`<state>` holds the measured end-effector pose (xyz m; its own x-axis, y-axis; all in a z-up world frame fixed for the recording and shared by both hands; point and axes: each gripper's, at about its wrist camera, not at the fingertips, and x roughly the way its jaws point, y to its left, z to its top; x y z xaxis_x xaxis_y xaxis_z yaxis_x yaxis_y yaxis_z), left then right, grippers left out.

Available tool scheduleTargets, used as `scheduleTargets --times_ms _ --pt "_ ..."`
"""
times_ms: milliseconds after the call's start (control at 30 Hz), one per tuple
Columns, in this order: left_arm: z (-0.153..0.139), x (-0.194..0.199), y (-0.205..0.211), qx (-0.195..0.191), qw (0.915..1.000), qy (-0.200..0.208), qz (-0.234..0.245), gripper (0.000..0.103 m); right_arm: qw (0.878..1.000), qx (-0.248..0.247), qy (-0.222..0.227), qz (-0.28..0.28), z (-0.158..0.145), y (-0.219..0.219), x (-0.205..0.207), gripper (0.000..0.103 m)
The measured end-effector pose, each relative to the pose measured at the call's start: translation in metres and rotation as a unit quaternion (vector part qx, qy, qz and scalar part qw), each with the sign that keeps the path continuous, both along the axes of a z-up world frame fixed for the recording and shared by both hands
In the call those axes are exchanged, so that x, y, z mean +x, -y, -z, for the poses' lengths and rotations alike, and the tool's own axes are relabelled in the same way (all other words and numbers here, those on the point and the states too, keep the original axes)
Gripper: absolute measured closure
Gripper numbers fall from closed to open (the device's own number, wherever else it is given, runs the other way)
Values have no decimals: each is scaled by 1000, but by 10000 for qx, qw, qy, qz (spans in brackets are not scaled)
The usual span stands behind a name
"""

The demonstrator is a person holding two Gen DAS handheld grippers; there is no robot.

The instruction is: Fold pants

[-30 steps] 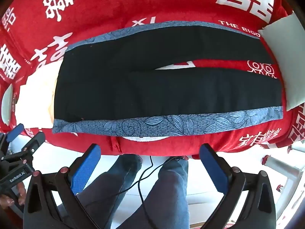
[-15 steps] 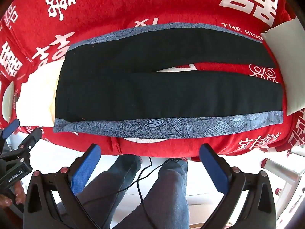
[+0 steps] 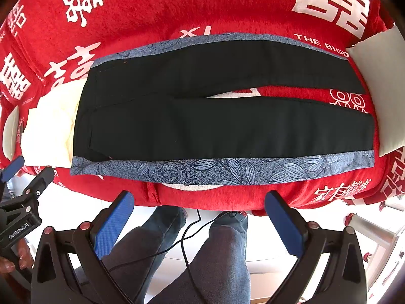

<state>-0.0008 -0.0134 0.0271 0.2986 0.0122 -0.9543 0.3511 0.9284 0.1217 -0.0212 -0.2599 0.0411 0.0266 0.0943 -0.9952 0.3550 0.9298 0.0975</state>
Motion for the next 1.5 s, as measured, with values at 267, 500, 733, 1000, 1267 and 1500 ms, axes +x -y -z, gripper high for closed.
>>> scheduleTargets --times_ms 267,500,733,1000,1267,1500 --pt "-2 -1 0 31 10000 52 14 0 10000 -17 15 -27 -1 0 -2 0" --pt "-3 0 -1 45 10000 73 11 0 10000 -18 34 -78 -2 3 -3 0" --pt "-7 -2 -1 94 9999 126 7 0 9999 -26 73 -119 -4 2 -3 0" --pt "-8 -6 2 148 9997 166 -54 0 9998 -24 104 -168 -6 3 -3 0" --pt "-10 -10 7 209 9995 246 -73 0 9996 23 199 -206 -7 8 -3 0" --pt "-8 -11 17 289 9991 198 -249 0 9993 94 240 -265 -7 20 -4 0"
